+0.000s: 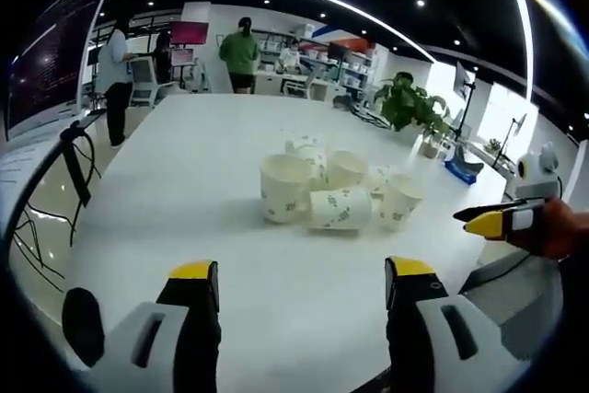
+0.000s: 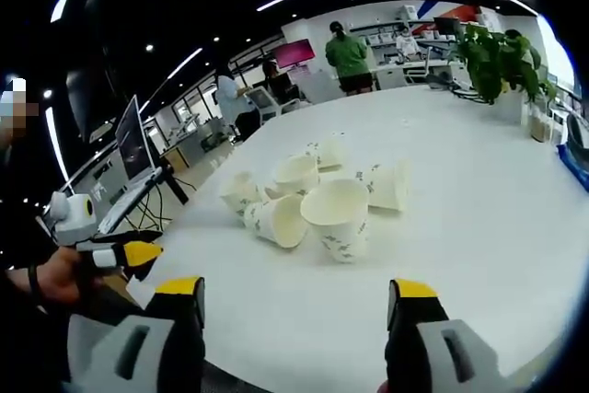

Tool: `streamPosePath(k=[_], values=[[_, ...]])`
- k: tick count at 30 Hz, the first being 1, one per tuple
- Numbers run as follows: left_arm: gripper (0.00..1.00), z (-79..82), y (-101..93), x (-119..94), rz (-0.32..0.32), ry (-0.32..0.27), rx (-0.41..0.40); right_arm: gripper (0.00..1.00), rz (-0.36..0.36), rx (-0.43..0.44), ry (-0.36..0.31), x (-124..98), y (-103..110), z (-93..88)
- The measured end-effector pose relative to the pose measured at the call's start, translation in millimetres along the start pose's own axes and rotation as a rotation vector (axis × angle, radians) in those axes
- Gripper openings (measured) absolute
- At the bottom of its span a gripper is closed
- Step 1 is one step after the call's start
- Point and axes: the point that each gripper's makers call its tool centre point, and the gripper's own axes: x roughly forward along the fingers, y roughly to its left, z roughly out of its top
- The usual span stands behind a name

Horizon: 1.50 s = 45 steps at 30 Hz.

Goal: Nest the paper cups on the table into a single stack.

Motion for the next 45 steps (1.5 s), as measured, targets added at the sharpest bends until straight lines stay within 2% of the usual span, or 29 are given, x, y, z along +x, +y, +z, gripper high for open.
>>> streamPosePath(k=[31, 45], values=[[0.72, -1.8, 0.3, 0.6, -0.006, 0.005, -0.005, 0.78, 0.004, -0.025, 0.015, 2.2, -0.9, 3.2], [0.72, -7.0, -0.3, -1.3, -0.006, 0.0, -0.015, 0.76, 0.029, -0.151, 0.06, 16.9, -5.8, 25.2]])
